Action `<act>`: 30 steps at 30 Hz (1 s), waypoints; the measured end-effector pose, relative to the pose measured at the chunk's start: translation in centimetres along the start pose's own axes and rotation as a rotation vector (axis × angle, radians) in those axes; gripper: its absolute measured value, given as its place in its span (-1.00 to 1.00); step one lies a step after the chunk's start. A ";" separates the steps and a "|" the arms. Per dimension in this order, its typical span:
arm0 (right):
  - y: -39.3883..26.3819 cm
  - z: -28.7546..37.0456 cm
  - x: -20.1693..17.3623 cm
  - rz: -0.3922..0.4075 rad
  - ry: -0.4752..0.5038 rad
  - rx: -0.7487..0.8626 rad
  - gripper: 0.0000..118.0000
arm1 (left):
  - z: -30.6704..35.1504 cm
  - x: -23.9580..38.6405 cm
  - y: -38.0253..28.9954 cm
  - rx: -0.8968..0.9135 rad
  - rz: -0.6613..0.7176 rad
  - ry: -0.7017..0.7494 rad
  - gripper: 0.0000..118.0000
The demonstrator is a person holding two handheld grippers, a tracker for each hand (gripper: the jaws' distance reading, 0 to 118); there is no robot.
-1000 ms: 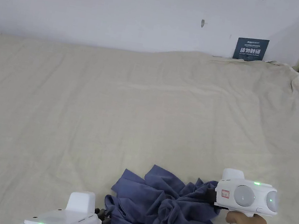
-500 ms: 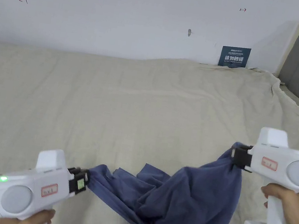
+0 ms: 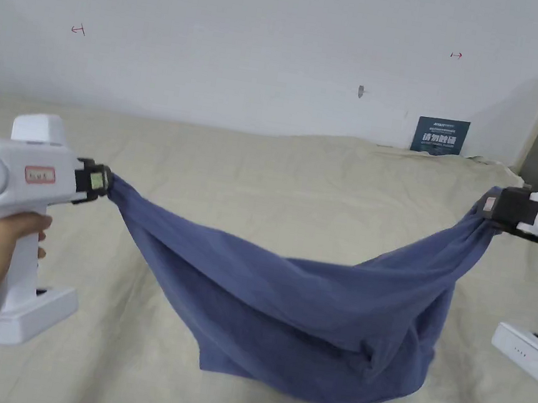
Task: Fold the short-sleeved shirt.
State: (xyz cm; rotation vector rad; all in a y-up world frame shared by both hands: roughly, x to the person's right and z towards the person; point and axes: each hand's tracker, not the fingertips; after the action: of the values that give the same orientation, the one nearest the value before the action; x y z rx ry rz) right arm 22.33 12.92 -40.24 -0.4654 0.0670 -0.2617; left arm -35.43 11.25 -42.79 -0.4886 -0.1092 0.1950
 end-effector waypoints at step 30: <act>0.1 -10.1 -1.9 -0.016 -0.076 0.099 -0.80 | -5.0 -3.8 6.5 0.098 -0.134 0.177 -1.00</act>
State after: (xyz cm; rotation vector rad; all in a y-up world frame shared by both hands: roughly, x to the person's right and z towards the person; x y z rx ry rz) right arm 19.31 9.14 -49.32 -0.3775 -0.0242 -0.2614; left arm -39.45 13.79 -50.50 -0.3973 0.0405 0.0248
